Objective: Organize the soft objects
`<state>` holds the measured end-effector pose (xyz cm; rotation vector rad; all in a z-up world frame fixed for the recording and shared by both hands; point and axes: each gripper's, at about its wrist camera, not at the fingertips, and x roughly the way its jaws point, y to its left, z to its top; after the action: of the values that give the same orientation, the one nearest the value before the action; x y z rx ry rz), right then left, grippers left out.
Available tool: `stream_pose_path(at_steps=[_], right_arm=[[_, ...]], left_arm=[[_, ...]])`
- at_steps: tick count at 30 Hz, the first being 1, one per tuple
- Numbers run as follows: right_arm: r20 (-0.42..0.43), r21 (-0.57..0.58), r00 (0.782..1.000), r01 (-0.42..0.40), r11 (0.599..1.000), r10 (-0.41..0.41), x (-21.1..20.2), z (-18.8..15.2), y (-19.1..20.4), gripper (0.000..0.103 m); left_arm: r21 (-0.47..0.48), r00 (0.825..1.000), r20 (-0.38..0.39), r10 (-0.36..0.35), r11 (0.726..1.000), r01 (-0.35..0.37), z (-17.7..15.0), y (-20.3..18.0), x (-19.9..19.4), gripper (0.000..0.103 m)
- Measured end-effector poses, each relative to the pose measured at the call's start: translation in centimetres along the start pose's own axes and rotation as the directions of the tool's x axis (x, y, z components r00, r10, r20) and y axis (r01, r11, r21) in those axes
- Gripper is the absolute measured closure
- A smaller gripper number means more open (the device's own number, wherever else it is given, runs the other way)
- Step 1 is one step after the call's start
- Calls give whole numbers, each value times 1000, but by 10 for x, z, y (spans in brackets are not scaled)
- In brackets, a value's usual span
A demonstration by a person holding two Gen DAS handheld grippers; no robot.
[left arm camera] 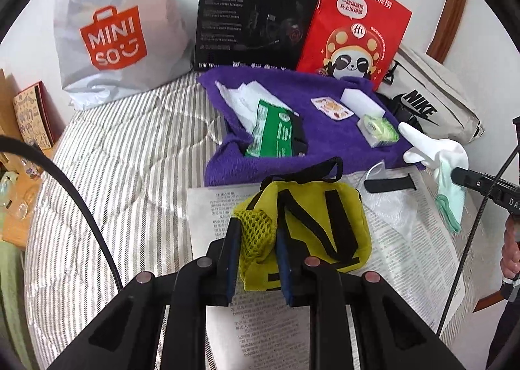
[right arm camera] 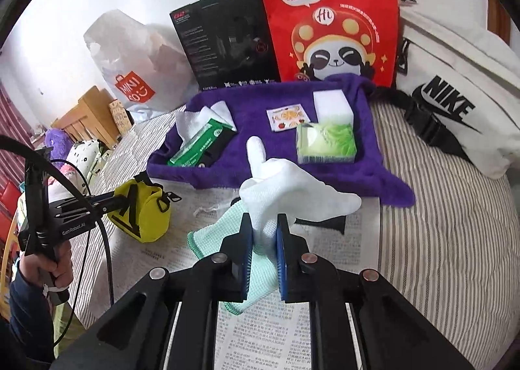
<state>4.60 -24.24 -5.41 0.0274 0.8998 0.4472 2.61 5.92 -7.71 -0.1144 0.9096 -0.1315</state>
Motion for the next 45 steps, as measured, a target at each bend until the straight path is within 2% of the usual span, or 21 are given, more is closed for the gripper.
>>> stream_pose_path(at_steps=[13, 29, 40, 45], right_arm=[[34, -6, 999, 3, 1000, -3, -2, 25, 1, 90], [45, -6, 998, 40, 999, -39, 19, 60, -2, 90], [14, -84, 1000, 17, 996, -16, 68, 102, 17, 90], [-35, -130, 999, -8, 991, 3, 103, 112, 31, 90]], left_arm=[[3, 999, 38, -1, 1000, 1, 24, -5, -11, 83], [4, 999, 41, 2, 1000, -3, 62, -4, 5, 83], [-31, 999, 32, 37, 999, -36, 76, 16, 15, 83], [-39, 999, 32, 43, 998, -42, 80, 22, 18, 83]])
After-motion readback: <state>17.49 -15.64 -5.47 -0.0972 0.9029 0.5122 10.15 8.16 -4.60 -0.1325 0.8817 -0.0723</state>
